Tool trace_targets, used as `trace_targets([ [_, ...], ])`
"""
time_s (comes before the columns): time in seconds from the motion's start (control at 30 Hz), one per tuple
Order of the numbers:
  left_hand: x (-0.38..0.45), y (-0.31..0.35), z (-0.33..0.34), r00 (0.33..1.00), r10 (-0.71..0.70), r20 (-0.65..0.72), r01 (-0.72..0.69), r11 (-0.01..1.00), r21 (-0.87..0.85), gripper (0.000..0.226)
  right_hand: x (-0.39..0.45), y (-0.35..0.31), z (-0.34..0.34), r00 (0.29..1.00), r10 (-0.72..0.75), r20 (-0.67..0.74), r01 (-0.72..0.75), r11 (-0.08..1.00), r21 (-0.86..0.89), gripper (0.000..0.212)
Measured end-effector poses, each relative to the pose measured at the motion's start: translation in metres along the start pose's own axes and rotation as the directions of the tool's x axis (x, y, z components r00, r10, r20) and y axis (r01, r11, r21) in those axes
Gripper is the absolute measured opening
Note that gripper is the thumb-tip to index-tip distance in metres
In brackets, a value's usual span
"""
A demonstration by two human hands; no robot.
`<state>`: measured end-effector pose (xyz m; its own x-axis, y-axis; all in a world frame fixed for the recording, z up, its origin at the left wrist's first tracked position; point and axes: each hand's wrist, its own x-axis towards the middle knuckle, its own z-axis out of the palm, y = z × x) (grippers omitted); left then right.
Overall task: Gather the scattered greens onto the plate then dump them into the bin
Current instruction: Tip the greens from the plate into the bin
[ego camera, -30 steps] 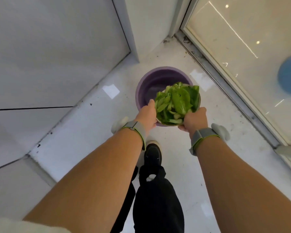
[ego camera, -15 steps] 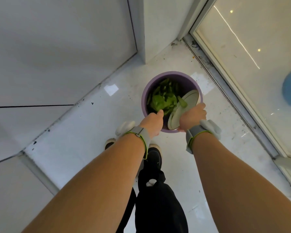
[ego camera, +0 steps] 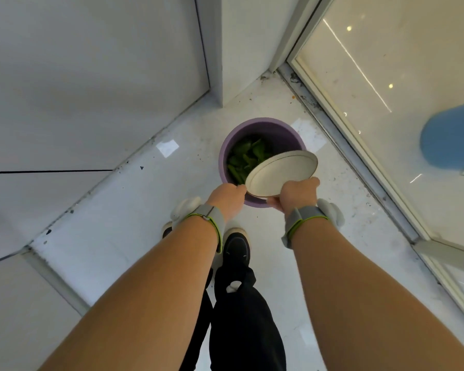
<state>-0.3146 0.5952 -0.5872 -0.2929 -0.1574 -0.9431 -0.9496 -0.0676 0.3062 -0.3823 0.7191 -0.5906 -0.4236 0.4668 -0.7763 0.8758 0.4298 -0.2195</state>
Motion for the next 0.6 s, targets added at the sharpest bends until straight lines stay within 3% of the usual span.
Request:
trace_targets([
  [0.1, -0.016, 0.011, 0.003, 0.993, -0.093, -0.072, 0.079, 0.981, -0.180, 0.044, -0.028, 0.002, -0.001, 0.990, 0.075, 0.121, -0.111, 0.940, 0.323, 0.062],
  [0.17, -0.030, 0.017, 0.001, 0.988, -0.126, -0.089, 0.099, 0.961, -0.257, 0.043, -0.050, 0.002, -0.010, 0.982, 0.069, 0.176, -0.142, 0.881, 0.450, 0.066],
  [0.23, -0.053, 0.024, -0.008, 0.986, -0.128, -0.106, 0.096, 0.959, -0.267, 0.027, -0.073, 0.003, -0.023, 0.979, 0.028, 0.203, -0.131, 0.847, 0.516, 0.062],
  [0.3, -0.071, 0.030, -0.016, 0.984, -0.118, -0.137, 0.079, 0.963, -0.258, 0.012, -0.095, 0.007, -0.030, 0.985, -0.041, 0.165, -0.045, 0.873, 0.486, 0.053],
  [0.43, -0.130, 0.048, -0.046, 0.981, -0.065, -0.184, 0.018, 0.969, -0.246, 0.017, -0.146, 0.005, -0.057, 0.975, -0.169, 0.144, 0.077, 0.865, 0.495, 0.040],
  [0.6, -0.216, 0.062, -0.087, 0.969, 0.097, -0.227, -0.141, 0.972, -0.188, 0.015, -0.219, -0.011, -0.100, 0.933, -0.267, 0.240, 0.110, 0.850, 0.515, 0.040],
])
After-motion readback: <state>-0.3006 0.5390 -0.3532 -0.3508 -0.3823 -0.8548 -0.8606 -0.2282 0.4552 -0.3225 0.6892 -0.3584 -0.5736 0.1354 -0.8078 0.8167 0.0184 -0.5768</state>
